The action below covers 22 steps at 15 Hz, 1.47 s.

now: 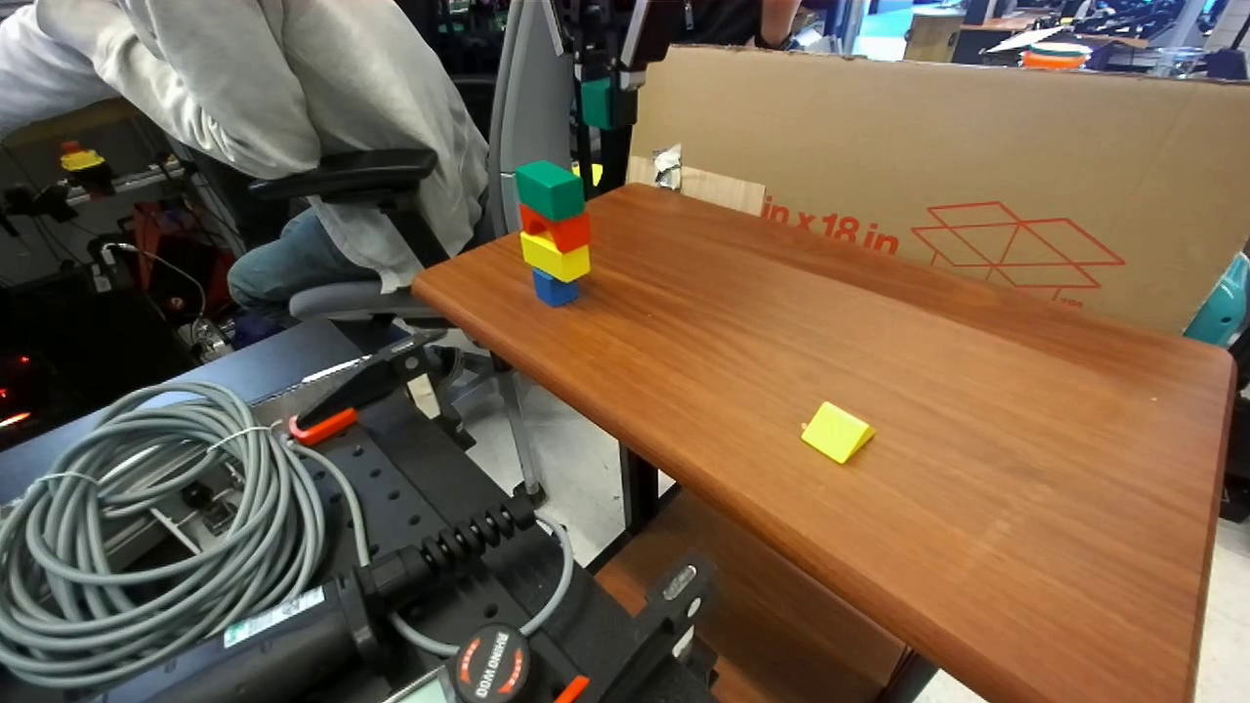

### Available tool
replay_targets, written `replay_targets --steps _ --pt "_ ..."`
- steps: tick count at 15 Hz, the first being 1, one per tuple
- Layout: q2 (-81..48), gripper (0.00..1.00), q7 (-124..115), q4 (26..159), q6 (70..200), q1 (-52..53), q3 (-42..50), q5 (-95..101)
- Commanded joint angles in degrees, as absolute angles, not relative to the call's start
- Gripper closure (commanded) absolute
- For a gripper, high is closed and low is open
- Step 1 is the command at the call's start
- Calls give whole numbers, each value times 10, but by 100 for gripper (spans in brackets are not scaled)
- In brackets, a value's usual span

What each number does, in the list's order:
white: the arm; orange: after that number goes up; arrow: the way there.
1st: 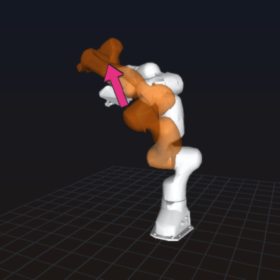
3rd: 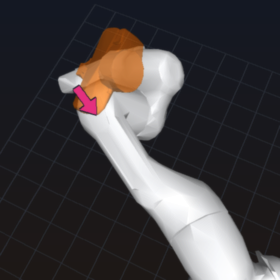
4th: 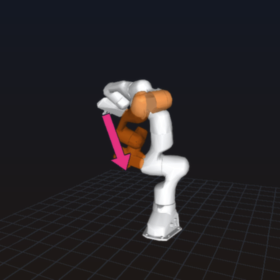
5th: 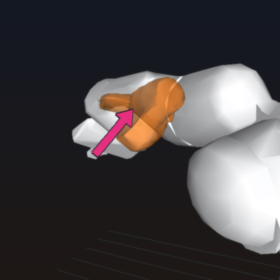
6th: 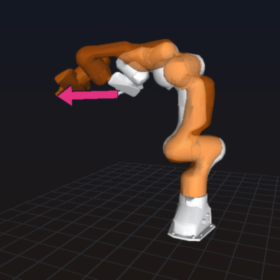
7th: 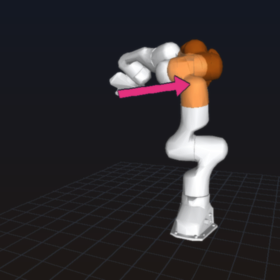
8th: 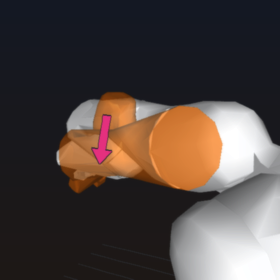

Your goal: Put the right green block on the green block

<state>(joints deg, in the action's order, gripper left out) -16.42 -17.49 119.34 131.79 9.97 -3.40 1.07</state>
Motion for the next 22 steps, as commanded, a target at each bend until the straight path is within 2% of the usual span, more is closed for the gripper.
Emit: replay_targets --steps 1,22 --pt "-144 91 -194 1209 1293 106 -39 17" --pt "-84 91 -216 1298 1324 107 -55 17"
